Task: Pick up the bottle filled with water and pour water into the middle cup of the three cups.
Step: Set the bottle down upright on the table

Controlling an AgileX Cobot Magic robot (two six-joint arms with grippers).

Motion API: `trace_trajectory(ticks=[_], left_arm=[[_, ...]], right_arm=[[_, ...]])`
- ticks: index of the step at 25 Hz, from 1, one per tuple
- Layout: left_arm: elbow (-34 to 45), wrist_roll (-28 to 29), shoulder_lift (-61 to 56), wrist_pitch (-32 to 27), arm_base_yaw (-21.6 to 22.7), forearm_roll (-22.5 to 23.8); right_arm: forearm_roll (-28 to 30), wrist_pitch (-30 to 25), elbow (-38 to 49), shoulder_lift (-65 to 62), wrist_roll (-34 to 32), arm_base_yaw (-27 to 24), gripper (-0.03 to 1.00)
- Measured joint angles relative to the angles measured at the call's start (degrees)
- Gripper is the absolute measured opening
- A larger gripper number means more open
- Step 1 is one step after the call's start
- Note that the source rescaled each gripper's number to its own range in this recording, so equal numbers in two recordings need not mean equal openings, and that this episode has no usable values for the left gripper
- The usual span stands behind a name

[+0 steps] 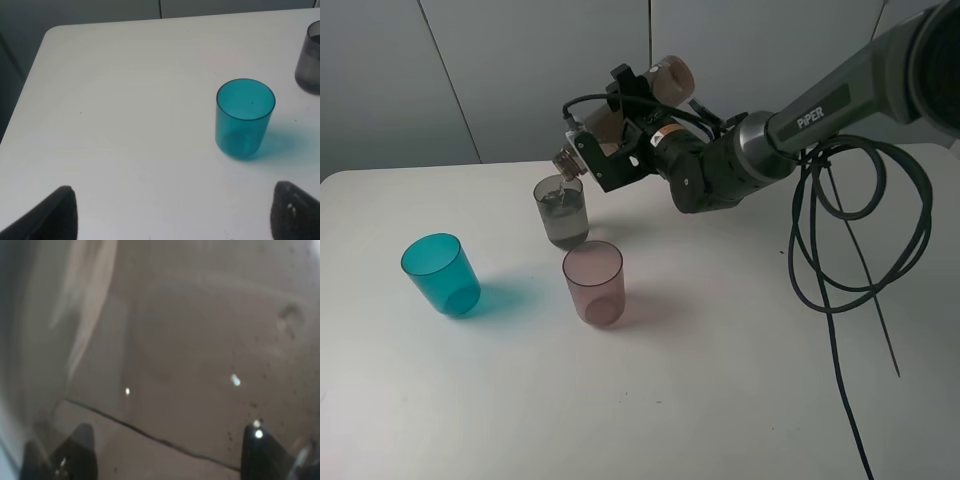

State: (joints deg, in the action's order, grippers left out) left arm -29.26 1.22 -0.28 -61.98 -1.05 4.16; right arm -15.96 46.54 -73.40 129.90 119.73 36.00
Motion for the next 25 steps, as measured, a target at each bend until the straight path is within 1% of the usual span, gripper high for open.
trace_trajectory(ticks=[8,12,23,25], left_arm=[[0.0,0.0,0.0,0.0,0.0,0.0],[0.0,0.0,0.0,0.0,0.0,0.0],[0.0,0.0,0.0,0.0,0.0,0.0],[0.0,0.0,0.0,0.0,0.0,0.0]], right_arm=[[3.1,4.6,0.0,0.0,0.0,0.1,0.00],[3.6,6.1,0.0,0.0,0.0,0.1,0.00],[4.5,6.3,0.0,0.0,0.0,0.1,0.00],[4.2,6.3,0.0,0.0,-1.3,0.1,0.00]])
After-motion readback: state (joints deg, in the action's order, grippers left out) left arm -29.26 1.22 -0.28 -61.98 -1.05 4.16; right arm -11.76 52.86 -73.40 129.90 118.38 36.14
